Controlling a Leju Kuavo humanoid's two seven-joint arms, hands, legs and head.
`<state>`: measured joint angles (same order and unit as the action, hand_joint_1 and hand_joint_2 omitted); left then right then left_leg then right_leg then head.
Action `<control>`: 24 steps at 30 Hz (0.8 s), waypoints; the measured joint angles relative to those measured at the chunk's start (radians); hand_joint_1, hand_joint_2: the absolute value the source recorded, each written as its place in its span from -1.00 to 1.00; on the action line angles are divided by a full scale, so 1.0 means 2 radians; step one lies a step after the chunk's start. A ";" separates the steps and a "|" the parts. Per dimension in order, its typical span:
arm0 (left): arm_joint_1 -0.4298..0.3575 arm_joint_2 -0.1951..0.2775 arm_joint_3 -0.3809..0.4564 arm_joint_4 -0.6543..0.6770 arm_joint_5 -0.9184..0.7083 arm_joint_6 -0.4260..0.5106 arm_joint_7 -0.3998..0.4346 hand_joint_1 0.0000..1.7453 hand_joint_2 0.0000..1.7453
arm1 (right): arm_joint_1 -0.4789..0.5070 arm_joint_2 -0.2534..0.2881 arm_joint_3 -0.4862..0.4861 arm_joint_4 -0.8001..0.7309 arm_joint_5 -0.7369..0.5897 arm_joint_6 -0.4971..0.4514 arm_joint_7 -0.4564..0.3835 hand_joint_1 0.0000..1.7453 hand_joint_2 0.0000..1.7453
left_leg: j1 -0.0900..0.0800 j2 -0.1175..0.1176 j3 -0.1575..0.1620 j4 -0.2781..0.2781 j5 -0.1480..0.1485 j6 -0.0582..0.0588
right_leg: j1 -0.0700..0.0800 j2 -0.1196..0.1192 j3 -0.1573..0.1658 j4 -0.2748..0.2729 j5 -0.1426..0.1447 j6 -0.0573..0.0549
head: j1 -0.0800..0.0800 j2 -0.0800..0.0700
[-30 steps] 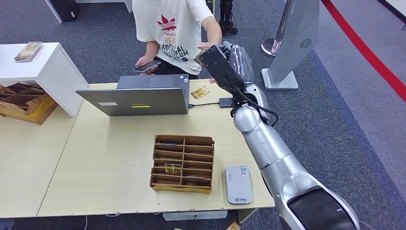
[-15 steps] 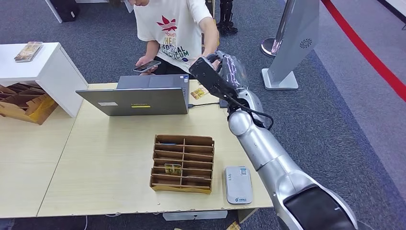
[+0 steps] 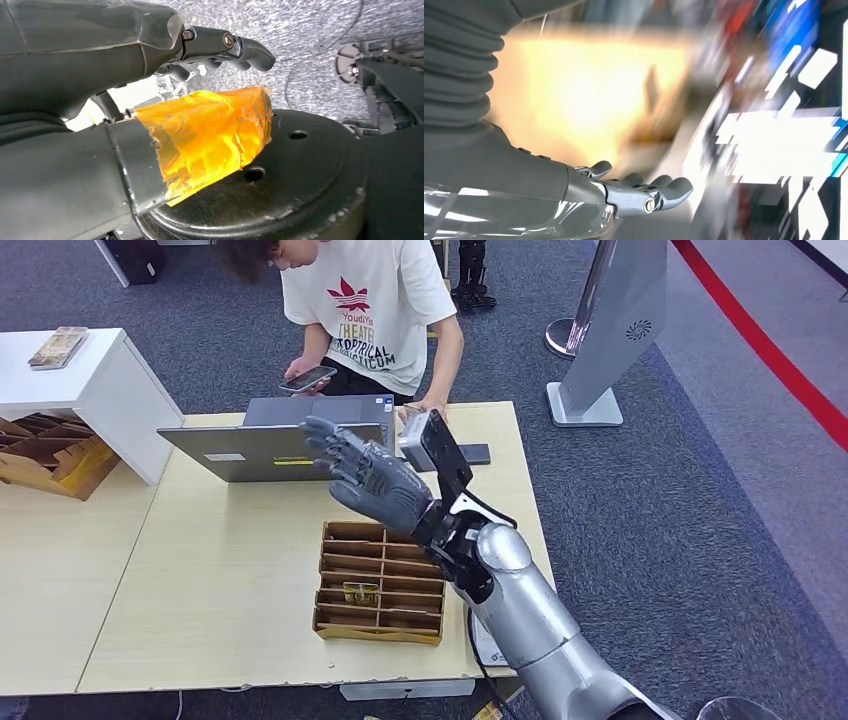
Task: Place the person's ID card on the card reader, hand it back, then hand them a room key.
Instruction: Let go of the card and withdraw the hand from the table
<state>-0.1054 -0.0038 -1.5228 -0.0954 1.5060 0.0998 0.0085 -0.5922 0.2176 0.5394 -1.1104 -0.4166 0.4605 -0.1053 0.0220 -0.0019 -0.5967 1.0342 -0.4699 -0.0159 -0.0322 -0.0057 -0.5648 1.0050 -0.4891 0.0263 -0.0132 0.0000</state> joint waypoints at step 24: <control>0.008 0.011 0.023 0.000 0.008 -0.001 0.004 -1.00 -1.00 | 0.210 -0.100 0.118 -0.131 -0.254 0.175 -0.018 -1.00 -1.00 | 0.000 0.000 0.000 0.000 0.000 0.000 | 0.000 0.000 0.000 0.000 0.000 0.000 | 0.000 0.000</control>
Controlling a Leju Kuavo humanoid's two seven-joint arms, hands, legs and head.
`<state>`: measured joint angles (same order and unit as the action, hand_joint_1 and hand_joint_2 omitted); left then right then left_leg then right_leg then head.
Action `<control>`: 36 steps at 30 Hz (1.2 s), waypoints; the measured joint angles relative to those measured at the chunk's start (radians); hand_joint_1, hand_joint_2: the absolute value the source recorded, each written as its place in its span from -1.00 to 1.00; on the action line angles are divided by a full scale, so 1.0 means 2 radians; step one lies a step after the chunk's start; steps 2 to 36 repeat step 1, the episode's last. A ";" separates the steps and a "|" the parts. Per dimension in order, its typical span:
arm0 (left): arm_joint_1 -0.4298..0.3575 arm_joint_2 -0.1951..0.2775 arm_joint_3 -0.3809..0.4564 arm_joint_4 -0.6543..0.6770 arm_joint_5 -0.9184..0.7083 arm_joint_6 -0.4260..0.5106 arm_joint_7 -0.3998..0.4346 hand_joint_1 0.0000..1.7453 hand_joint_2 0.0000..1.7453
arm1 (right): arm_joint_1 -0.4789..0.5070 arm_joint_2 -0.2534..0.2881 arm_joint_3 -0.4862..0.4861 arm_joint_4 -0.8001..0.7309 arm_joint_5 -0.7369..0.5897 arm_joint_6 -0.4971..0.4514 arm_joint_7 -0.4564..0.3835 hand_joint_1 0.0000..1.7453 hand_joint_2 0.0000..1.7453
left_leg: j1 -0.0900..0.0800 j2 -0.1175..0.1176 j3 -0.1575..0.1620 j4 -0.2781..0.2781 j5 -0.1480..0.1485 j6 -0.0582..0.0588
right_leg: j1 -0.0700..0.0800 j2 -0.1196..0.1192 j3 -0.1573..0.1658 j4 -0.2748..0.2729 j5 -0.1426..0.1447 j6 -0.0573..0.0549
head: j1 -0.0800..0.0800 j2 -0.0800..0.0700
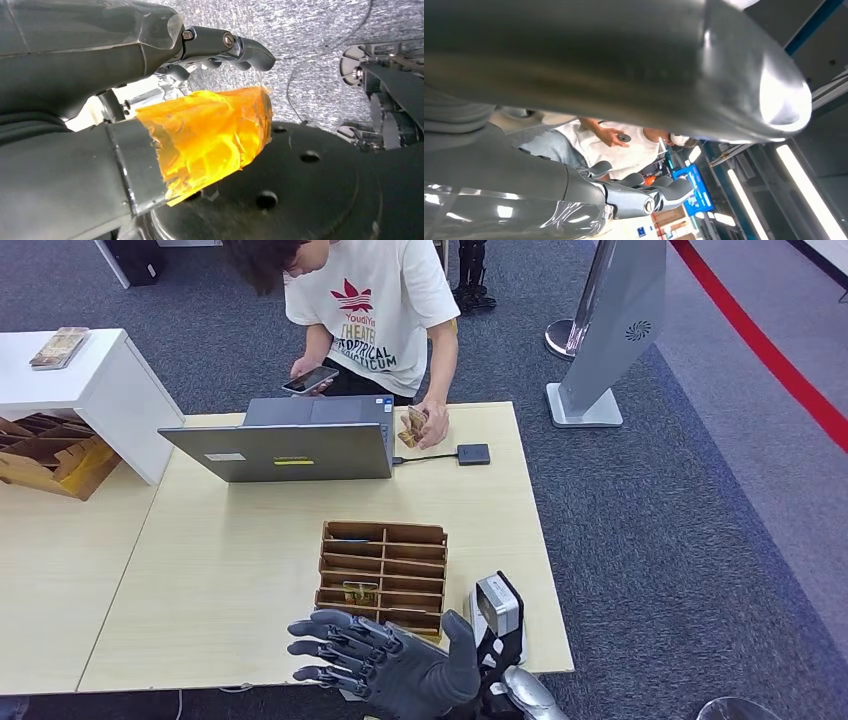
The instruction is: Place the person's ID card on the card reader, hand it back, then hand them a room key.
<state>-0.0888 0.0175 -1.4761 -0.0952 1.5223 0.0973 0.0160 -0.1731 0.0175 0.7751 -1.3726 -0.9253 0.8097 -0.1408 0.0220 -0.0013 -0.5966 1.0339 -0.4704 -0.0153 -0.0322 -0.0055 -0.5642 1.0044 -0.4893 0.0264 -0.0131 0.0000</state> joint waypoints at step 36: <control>0.000 0.001 0.000 0.000 0.000 -0.001 0.001 -1.00 -1.00 | 0.000 0.000 0.000 0.001 0.002 -0.001 0.000 -1.00 -1.00 | 0.000 0.000 0.000 0.000 0.000 0.000 | 0.000 0.000 0.000 0.000 0.000 0.000 | 0.000 0.000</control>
